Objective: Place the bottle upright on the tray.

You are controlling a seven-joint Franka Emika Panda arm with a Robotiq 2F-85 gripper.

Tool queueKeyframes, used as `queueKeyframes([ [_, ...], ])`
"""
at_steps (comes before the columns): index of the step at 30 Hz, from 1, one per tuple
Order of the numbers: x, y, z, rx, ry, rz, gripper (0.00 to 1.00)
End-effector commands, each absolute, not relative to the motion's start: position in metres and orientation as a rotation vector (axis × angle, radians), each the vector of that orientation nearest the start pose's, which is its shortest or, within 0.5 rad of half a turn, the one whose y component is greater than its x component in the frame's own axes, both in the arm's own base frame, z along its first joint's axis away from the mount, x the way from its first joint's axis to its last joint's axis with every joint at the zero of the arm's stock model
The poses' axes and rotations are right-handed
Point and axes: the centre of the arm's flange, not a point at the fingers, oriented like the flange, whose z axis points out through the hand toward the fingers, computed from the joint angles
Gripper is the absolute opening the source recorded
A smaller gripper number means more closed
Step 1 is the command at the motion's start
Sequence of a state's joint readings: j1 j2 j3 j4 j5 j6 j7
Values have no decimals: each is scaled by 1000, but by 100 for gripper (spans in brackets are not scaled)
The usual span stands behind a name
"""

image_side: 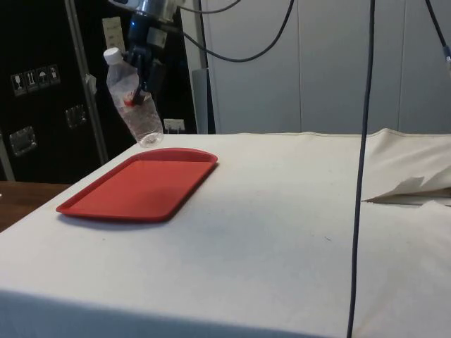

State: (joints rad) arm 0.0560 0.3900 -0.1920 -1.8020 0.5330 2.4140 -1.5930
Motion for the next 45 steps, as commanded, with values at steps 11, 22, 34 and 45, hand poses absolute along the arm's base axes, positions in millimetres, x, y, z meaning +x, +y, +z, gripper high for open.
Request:
queueKeyframes([
  [11, 672, -83, 356, -2525, -1549, -726, 0],
  [22, 672, -92, 344, -2481, -1487, -786, 0],
  [34, 674, -103, 316, -2431, -1430, -853, 0],
  [45, 677, -118, 289, -2407, -1403, -892, 0],
])
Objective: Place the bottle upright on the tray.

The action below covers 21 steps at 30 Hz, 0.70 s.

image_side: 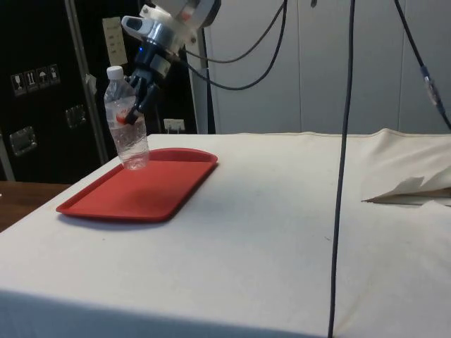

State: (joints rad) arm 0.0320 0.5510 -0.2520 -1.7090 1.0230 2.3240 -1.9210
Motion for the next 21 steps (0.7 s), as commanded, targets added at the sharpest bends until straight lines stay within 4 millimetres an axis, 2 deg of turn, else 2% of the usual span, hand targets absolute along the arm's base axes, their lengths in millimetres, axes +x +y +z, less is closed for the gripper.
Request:
queueKeyframes([
  [1, 677, -118, 289, -2407, -1403, -892, 0],
  [13, 679, -133, 261, -2381, -1377, -935, 0],
  [21, 683, -136, 258, -2372, -1369, -933, 0],
])
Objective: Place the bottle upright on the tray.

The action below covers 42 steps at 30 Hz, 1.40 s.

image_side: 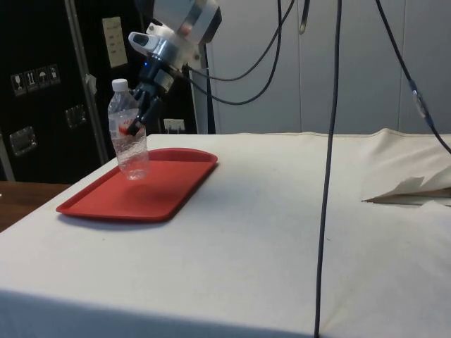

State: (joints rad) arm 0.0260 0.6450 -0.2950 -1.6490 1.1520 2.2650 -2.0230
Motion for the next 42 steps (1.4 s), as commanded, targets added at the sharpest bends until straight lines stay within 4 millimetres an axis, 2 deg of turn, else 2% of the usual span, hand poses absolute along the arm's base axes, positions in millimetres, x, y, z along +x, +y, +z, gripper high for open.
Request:
queueKeyframes([
  [1, 683, -136, 258, -2370, -1367, -931, 0],
  [12, 681, -137, 254, -2366, -1351, -915, 0],
  [29, 681, -150, 241, -2367, -1323, -847, 0],
  [42, 679, -148, 235, -2352, -1316, -853, 0],
])
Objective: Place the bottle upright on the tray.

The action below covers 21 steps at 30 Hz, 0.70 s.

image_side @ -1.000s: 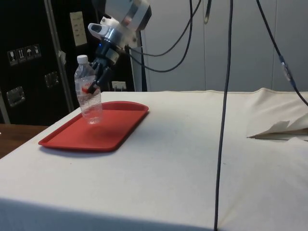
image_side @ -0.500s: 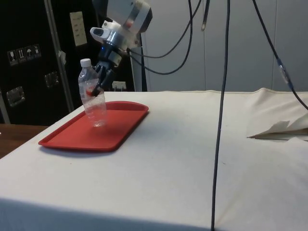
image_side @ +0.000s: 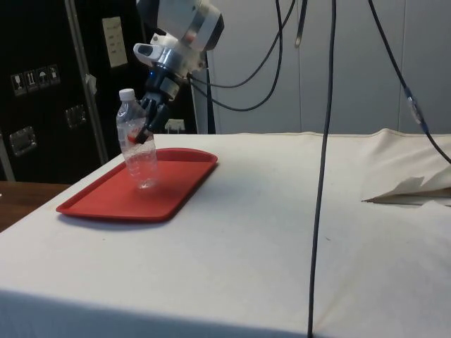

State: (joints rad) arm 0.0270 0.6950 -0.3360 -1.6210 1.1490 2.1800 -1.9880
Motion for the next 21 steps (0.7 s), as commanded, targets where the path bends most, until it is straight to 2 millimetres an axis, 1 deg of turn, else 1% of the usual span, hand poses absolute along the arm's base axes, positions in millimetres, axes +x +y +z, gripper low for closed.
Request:
queueKeyframes([
  [1, 679, -148, 236, -2351, -1316, -854, 0],
  [8, 678, -147, 235, -2346, -1316, -852, 0],
  [16, 677, -146, 228, -2332, -1321, -875, 0],
  [21, 678, -147, 228, -2331, -1326, -894, 0],
])
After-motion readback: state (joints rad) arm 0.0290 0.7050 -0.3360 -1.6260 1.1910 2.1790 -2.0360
